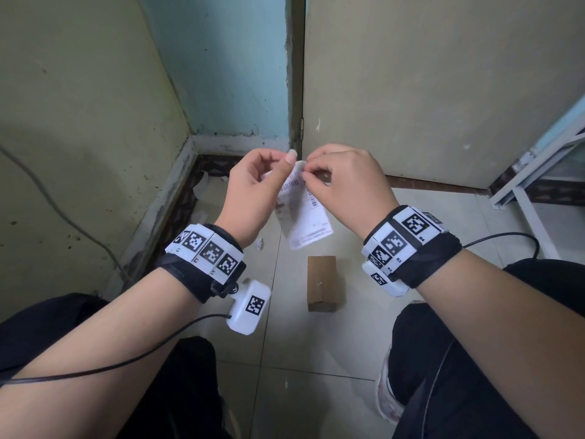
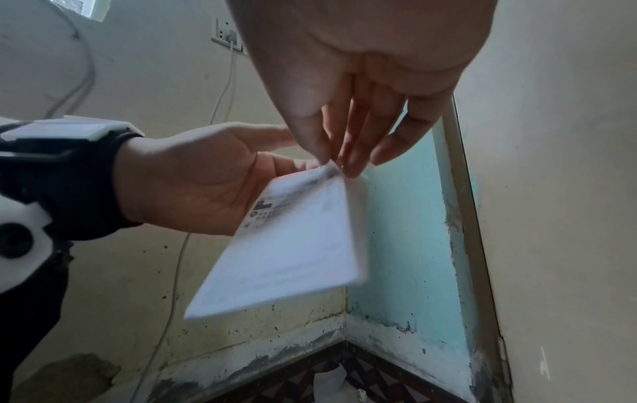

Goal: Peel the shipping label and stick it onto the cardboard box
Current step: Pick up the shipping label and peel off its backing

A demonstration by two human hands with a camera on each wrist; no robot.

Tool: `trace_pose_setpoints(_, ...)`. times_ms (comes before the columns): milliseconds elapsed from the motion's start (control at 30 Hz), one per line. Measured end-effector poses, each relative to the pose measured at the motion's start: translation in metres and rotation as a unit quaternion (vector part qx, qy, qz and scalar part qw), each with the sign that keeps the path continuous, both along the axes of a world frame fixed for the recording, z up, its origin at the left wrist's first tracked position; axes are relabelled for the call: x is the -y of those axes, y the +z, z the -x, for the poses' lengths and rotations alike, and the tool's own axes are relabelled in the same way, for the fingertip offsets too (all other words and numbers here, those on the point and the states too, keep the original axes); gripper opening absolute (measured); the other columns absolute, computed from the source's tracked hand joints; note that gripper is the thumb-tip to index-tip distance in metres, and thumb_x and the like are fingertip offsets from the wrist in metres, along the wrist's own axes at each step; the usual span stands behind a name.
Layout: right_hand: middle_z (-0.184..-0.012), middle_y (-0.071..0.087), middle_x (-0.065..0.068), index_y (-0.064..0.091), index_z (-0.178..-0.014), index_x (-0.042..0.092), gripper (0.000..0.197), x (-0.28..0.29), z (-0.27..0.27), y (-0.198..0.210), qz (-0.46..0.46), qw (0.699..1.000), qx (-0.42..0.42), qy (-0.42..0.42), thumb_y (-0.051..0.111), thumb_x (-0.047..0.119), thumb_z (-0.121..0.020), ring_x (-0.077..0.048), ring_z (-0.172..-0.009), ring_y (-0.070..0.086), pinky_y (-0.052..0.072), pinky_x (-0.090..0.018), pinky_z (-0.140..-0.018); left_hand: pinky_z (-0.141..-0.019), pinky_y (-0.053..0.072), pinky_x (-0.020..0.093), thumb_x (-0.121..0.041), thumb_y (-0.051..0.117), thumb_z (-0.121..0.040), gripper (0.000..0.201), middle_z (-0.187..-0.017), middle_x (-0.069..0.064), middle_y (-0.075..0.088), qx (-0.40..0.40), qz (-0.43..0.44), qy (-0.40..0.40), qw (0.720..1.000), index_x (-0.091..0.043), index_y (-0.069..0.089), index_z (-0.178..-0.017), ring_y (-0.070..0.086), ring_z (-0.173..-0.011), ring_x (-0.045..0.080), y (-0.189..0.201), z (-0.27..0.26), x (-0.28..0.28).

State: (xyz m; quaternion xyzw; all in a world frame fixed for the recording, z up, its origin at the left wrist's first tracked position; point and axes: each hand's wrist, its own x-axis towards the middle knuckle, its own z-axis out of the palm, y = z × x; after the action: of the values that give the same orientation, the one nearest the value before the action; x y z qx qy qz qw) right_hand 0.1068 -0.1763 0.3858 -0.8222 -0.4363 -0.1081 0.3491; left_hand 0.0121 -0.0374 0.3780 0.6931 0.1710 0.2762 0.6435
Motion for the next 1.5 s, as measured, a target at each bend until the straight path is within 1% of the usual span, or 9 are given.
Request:
trace_pose_setpoints(100, -0.097, 0.075, 0.006, 0.081, -0.089, 0.016, 0.015, 0.001, 0.003, 0.002, 0.018, 1.0, 0.017, 0.012, 0.068, 0.022, -0.094, -0.021, -0.081, 0.07, 0.059, -0.039, -0.072, -0.064, 0.048, 0.021, -0.026, 0.067, -0.094, 0.029, -0.083, 0.001, 0.067, -0.022, 0.028, -0.007, 0.999, 0.001, 0.067, -0.104, 0.059, -0.069, 0.006, 0.001, -0.001, -0.001)
trace_pose_setpoints(200, -0.101, 0.074, 0.008, 0.079, -0.092, 0.021, 0.014, 0.001, 0.006, 0.002, 0.048, 0.997, 0.061, 0.012, 0.066, 0.026, -0.095, -0.023, -0.082, 0.071, 0.058, -0.039, -0.066, -0.057, 0.047, 0.022, -0.022, 0.072, -0.09, 0.031, -0.084, 0.009, 0.066, -0.041, 0.062, -0.019, 0.997, 0.002, 0.067, -0.109, 0.059, -0.062, 0.009, -0.001, -0.002, -0.005)
trace_pose_setpoints(300, -0.102, 0.074, 0.008, 0.079, -0.093, 0.023, 0.014, 0.002, 0.006, 0.001, 0.061, 0.994, 0.087, 0.014, 0.067, 0.027, -0.096, -0.025, -0.08, 0.071, 0.057, -0.038, -0.063, -0.061, 0.049, 0.026, -0.019, 0.074, -0.087, 0.033, -0.086, 0.016, 0.065, -0.054, 0.099, -0.038, 0.993, 0.004, 0.067, -0.109, 0.058, -0.064, 0.019, 0.0, 0.0, -0.005)
trace_pose_setpoints(400, -0.103, 0.073, 0.009, 0.08, -0.093, 0.024, 0.014, 0.002, 0.005, 0.002, 0.068, 0.994, 0.089, 0.014, 0.067, 0.029, -0.097, -0.024, -0.081, 0.071, 0.057, -0.038, -0.064, -0.07, 0.052, 0.033, -0.01, 0.072, -0.087, 0.019, -0.086, 0.017, 0.066, -0.065, 0.143, -0.062, 0.986, -0.002, 0.068, -0.104, 0.06, -0.069, 0.024, 0.003, 0.001, -0.008)
trace_pose_setpoints(600, -0.106, 0.074, 0.009, 0.081, -0.096, 0.026, 0.017, 0.003, 0.005, 0.004, 0.076, 0.993, 0.089, 0.022, 0.065, 0.032, -0.099, -0.023, -0.084, 0.071, 0.057, -0.039, -0.065, -0.067, 0.055, 0.031, -0.001, 0.066, -0.089, 0.015, -0.069, 0.003, 0.069, -0.083, 0.189, -0.075, 0.976, -0.009, 0.063, -0.101, 0.065, -0.056, 0.015, 0.007, 0.001, -0.012)
trace_pose_setpoints(867, -0.106, 0.075, 0.01, 0.081, -0.096, 0.025, 0.015, 0.004, 0.004, 0.003, 0.069, 0.992, 0.102, 0.033, 0.067, 0.03, -0.098, -0.024, -0.081, 0.072, 0.056, -0.039, -0.063, -0.067, 0.057, 0.031, 0.0, 0.07, -0.086, 0.025, -0.09, 0.011, 0.072, -0.088, 0.216, -0.075, 0.969, -0.011, 0.057, -0.105, 0.07, -0.062, 0.017, 0.008, 0.0, -0.017)
trace_pose_setpoints(1000, -0.107, 0.075, 0.01, 0.081, -0.097, 0.025, 0.014, 0.005, 0.005, 0.003, 0.061, 0.992, 0.1, 0.045, 0.068, 0.029, -0.099, -0.023, -0.081, 0.071, 0.056, -0.038, -0.063, -0.066, 0.055, 0.032, -0.002, 0.072, -0.085, 0.041, -0.101, 0.017, 0.071, -0.092, 0.214, -0.05, 0.971, -0.008, 0.051, -0.118, 0.067, -0.068, 0.022, 0.004, -0.002, -0.02)
trace_pose_setpoints(1100, -0.107, 0.074, 0.01, 0.08, -0.096, 0.025, 0.013, 0.006, 0.004, 0.003, 0.056, 0.992, 0.106, 0.051, 0.068, 0.029, -0.099, -0.023, -0.079, 0.07, 0.056, -0.037, -0.062, -0.065, 0.055, 0.032, -0.006, 0.074, -0.085, 0.052, -0.098, 0.016, 0.07, -0.098, 0.197, -0.024, 0.975, -0.005, 0.045, -0.128, 0.065, -0.074, 0.024, 0.0, -0.004, -0.022)
trace_pose_setpoints(1500, -0.1, 0.073, 0.007, 0.082, -0.094, 0.024, 0.01, 0.008, 0.005, 0.0, 0.041, 0.985, 0.143, 0.084, 0.072, 0.025, -0.096, -0.02, -0.093, 0.068, 0.054, -0.033, -0.063, -0.075, 0.055, 0.039, -0.012, 0.073, -0.089, 0.055, -0.09, 0.009, 0.072, -0.108, 0.104, 0.045, 0.988, -0.007, 0.037, -0.13, 0.067, -0.08, 0.023, -0.012, -0.007, -0.031)
